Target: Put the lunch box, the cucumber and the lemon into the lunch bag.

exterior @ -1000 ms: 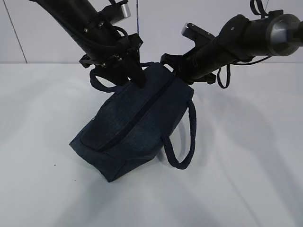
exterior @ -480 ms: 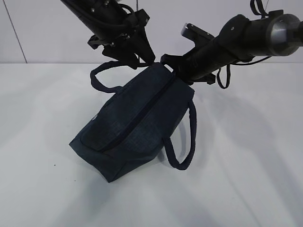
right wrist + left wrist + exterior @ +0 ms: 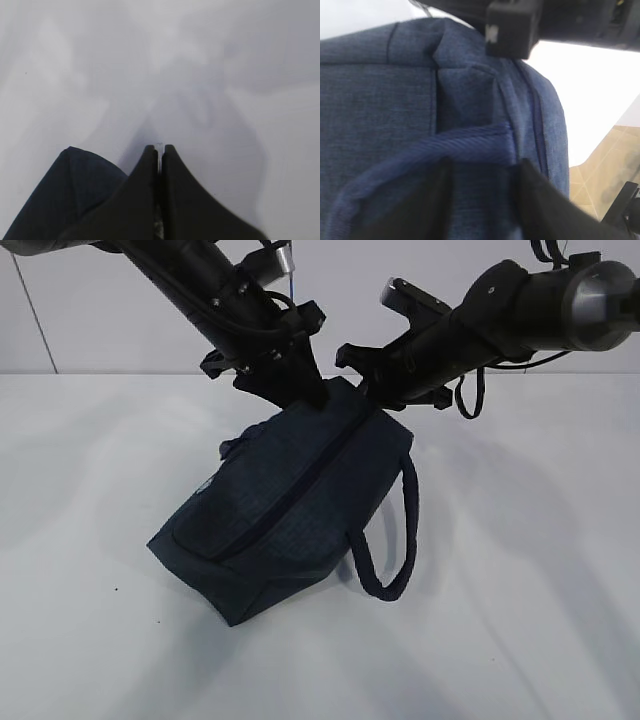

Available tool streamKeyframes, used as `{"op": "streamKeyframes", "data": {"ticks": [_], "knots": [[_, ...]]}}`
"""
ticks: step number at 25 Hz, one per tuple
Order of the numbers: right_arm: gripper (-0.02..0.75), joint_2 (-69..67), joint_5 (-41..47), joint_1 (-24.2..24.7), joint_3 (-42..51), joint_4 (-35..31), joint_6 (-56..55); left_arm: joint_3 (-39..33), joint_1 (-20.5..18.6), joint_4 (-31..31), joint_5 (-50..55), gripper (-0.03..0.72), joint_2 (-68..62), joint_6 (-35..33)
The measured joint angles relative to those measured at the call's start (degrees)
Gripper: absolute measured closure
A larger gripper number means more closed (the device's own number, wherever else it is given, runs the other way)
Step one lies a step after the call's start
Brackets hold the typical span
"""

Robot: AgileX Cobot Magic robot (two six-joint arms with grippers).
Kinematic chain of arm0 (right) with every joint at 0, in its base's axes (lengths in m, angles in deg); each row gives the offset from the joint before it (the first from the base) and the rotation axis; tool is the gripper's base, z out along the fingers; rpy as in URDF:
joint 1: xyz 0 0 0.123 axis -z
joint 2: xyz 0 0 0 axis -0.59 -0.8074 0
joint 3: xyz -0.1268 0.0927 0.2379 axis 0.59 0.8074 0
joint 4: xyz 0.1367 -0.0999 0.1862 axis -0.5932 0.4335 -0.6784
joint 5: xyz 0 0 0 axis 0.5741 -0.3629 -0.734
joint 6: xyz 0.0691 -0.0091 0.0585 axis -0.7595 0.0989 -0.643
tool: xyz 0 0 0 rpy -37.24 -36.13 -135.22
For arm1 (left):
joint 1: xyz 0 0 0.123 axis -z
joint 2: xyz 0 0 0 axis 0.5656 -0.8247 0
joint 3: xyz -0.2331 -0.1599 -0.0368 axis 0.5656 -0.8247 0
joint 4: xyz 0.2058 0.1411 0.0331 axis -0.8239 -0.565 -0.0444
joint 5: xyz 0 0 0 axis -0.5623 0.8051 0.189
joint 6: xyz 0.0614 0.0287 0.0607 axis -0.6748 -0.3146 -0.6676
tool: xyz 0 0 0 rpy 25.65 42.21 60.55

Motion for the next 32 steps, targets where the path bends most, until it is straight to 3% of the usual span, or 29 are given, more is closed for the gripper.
{"op": "streamKeyframes", "data": {"ticks": [3,5,32], "knots": [[0.721,0.0,0.0,0.0,0.0,-0.1,0.0,0.0,-0.2,0.0,0.0,0.622,-0.2,0.0],[0.721,0.0,0.0,0.0,0.0,-0.2,0.0,0.0,-0.6,0.1,0.0,0.676,-0.2,-0.1],[0.721,-4.8,-1.1,0.0,-0.6,-2.3,-0.1,0.0,-1.5,0.5,0.0,0.688,-0.2,-0.8]]}}
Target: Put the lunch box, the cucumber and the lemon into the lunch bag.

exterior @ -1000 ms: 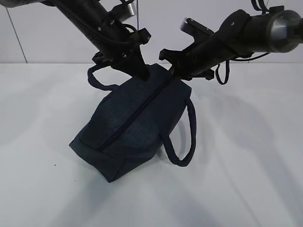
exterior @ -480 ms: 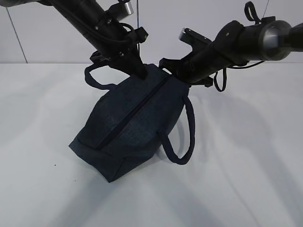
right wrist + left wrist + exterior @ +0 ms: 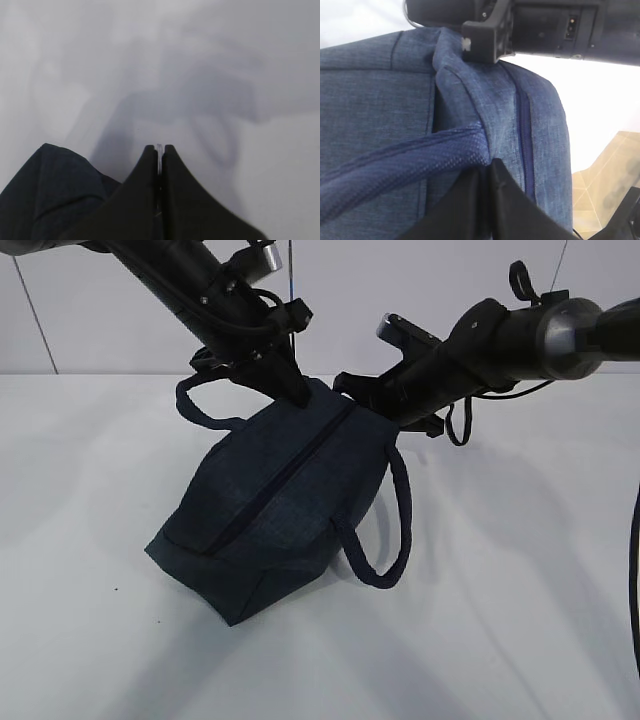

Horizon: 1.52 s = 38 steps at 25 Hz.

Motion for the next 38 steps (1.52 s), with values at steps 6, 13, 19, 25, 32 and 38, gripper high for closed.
{"op": "streamKeyframes", "data": {"ticks": [6,13,19,25,32,38], "knots": [[0.720,-0.1,0.0,0.0,-0.1,-0.1,0.0,0.0,0.0,-0.2,0.0,0.690,0.0,0.0],[0.666,-0.4,2.1,0.0,-2.3,0.5,0.0,0.0,0.0,-0.7,0.0,0.692,0.0,0.0],[0.484,-0.4,5.5,0.0,-5.6,2.8,0.0,0.0,-0.5,-3.6,0.0,0.692,0.0,-0.1],[0.444,2.0,8.5,0.0,-9.8,10.9,0.0,0.0,-3.4,-5.3,0.0,0.692,0.0,-0.2],[0.442,6.6,15.8,0.0,-11.8,21.8,0.0,0.0,-6.7,-7.5,0.0,0.692,-1.9,0.8],[0.442,9.3,27.8,0.0,-11.8,28.7,0.0,0.0,-6.7,-7.5,0.0,0.632,-2.2,2.5]]}}
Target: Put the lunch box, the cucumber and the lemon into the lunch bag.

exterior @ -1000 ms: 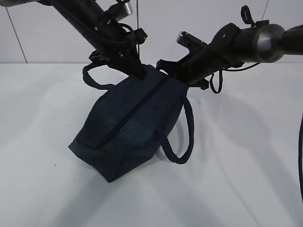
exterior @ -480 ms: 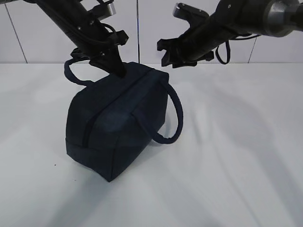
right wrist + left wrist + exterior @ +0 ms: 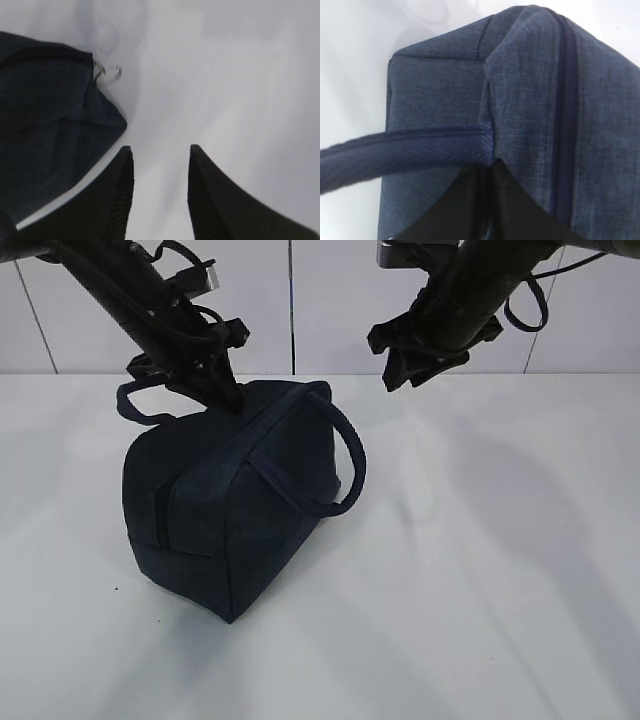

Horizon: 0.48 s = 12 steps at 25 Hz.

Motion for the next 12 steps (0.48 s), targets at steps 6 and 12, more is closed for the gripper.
{"op": "streamKeyframes", "data": {"ticks": [6,12], "knots": [[0.442,2.9,6.6,0.0,-0.3,2.4,0.0,0.0,0.0,-0.8,0.0,0.349,3.0,0.5],[0.442,5.5,12.0,0.0,-1.1,4.5,0.1,0.0,0.0,-4.2,0.2,0.299,7.5,0.5]]}}
